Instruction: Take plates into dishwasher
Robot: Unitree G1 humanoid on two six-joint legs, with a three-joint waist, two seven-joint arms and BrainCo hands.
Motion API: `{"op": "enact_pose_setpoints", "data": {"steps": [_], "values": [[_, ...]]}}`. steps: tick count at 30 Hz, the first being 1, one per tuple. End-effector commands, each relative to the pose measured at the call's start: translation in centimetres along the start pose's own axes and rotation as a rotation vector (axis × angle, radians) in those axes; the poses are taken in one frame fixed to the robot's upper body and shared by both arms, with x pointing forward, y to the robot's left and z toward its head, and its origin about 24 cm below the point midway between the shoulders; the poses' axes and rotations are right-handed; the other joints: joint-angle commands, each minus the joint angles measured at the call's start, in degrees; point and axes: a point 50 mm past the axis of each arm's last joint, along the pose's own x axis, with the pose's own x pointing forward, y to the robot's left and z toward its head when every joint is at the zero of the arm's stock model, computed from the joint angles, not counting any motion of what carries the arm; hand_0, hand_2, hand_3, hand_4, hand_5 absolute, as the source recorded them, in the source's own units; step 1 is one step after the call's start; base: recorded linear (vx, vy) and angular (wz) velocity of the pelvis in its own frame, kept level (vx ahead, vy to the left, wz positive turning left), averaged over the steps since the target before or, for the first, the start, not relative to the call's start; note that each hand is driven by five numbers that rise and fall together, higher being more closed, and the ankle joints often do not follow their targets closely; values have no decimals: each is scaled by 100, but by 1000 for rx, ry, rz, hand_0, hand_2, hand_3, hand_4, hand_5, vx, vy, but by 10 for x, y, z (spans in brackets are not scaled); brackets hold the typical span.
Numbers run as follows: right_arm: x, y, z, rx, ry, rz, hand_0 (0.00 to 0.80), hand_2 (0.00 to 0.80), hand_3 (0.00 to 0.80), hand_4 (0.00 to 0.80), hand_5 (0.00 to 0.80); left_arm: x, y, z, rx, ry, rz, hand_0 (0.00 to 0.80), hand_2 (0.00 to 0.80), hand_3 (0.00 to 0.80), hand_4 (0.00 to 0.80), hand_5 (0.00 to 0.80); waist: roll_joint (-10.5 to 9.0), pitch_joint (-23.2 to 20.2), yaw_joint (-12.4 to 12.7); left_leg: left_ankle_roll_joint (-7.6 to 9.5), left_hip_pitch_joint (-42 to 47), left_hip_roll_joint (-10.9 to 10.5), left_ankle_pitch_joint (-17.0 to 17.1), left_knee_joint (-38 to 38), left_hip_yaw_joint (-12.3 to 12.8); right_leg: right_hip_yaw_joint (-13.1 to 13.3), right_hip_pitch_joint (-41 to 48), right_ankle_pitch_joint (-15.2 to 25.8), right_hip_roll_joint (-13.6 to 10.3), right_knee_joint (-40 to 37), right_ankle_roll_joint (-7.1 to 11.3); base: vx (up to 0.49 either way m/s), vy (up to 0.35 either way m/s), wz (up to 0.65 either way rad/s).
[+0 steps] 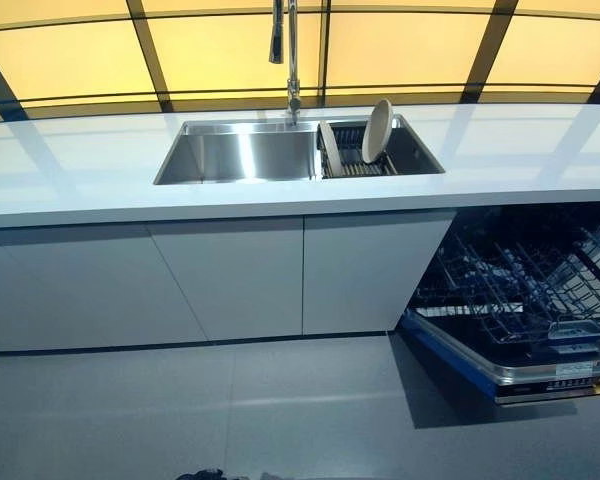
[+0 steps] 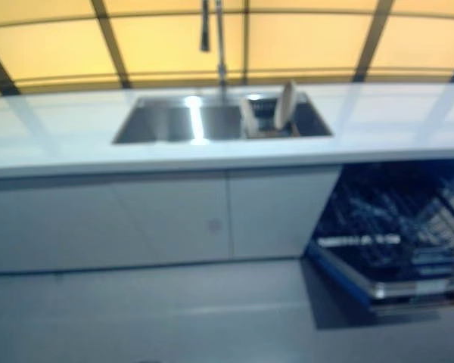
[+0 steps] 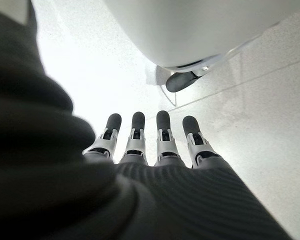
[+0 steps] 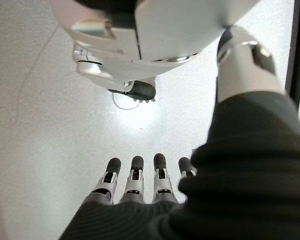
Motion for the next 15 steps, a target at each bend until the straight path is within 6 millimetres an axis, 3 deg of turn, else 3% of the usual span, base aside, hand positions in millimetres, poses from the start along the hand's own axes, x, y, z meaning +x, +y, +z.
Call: {"op": "enact_pose_setpoints", "data": {"steps": [1,7,15], "values": [[1,1,16,-75,-50,-21,0,0,0,0,0,2,-2,15,-70,-20,31,0,0,0,0,0,0,92,31,643,-1,-650,-239,-6,6,110,-83,0,208,209,7,0,0,0],[0,-2,21,-171,-99,-71,0,0,0,0,0,2,-3,11,-175,-1,17,0,0,0,0,0,-9,79,39,642,7,-648,-236,-6,20,102,-73,-3,205,205,-1,0,0,0],[0,-2,23,-111,-93,-87,0,0,0,0,0,2,-1,4,-150,55,45,0,0,0,0,0,-29,72,22,644,29,-632,-243,-6,61,121,-60,13,227,184,-12,0,0,0]]}}
